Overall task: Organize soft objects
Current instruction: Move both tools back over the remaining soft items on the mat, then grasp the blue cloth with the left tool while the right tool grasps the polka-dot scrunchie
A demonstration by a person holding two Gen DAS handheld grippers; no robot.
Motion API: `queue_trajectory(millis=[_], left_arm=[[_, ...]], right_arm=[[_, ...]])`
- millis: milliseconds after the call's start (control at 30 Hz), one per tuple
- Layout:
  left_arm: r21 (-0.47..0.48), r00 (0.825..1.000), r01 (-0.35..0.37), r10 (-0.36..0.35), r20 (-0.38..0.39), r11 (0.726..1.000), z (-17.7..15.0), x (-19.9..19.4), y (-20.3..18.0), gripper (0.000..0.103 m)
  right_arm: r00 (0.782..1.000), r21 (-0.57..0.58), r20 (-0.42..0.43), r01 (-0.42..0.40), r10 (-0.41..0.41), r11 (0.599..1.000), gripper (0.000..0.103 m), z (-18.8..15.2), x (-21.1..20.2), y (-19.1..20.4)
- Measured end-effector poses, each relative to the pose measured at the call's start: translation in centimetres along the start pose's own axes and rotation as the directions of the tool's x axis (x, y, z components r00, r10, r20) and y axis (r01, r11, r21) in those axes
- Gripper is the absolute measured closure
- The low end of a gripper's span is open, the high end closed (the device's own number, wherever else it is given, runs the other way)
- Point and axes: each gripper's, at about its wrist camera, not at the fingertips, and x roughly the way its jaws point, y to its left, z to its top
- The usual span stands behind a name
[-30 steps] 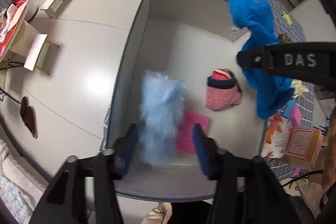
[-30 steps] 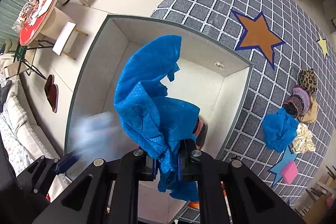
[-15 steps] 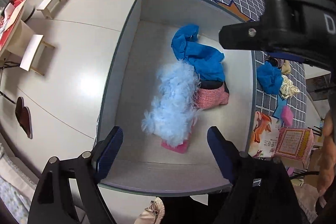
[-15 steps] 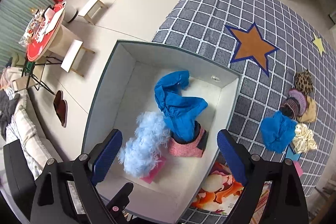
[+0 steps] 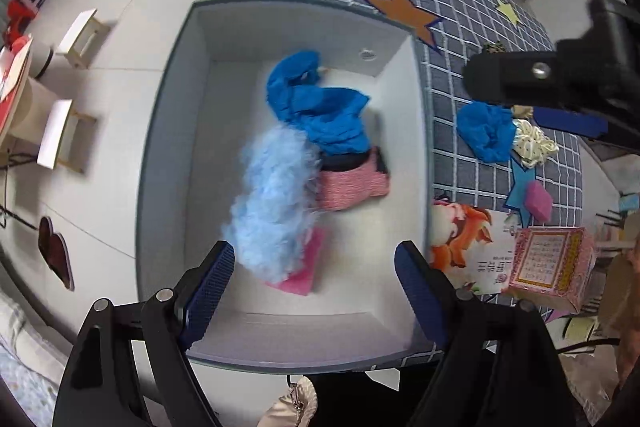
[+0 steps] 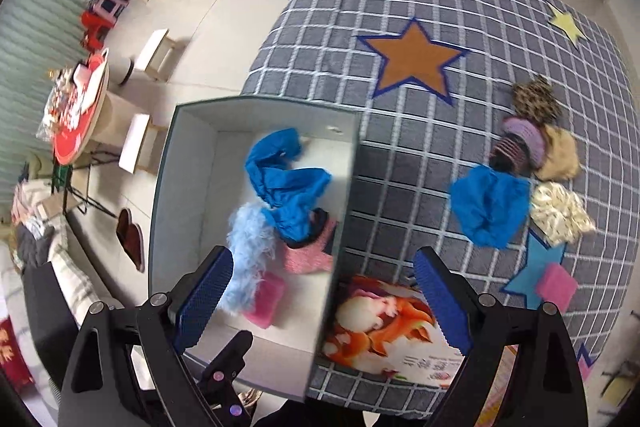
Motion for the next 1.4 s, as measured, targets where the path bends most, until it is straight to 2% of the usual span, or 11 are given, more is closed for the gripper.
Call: queue_trajectory(millis=[367,567,867,1167,1400], left_arm=[[0.150,1.000,-0.017,0.016,0.007,0.989,1.8,-0.3,-7.0,0.018],[0.223,1.000,-0.008,0.010,-0.008,0.975,3.2,0.3,-11.1,0.018],[0.259,0.998,-0.015,0.032,-0.062,0.966,5.4,2.9,-15.4,0.018],[0.265,0.991,-0.023,0.057,-0.121,0.964,7.4,6.2,-18.9,0.018],[0.277,0.974,-0.061,0.118,-0.193,0.959,9.8,10.7,-21.2,0.018]], right_arm=[[0.999,0.158,0.047,-0.015,0.008,0.987,0.010,-1.8,-3.9,-8.9],[0.998,0.279,0.063,-0.020,0.002,0.960,0.010,-2.7,-5.0,-14.9],[0.999,0.428,0.045,-0.009,-0.011,0.904,0.010,-4.3,-4.9,-23.5],[0.999,0.449,-0.018,0.032,-0.026,0.893,0.010,-3.6,-2.6,-28.8],[0.995,0.354,-0.101,0.046,-0.011,0.934,0.010,-0.8,1.8,-29.6]])
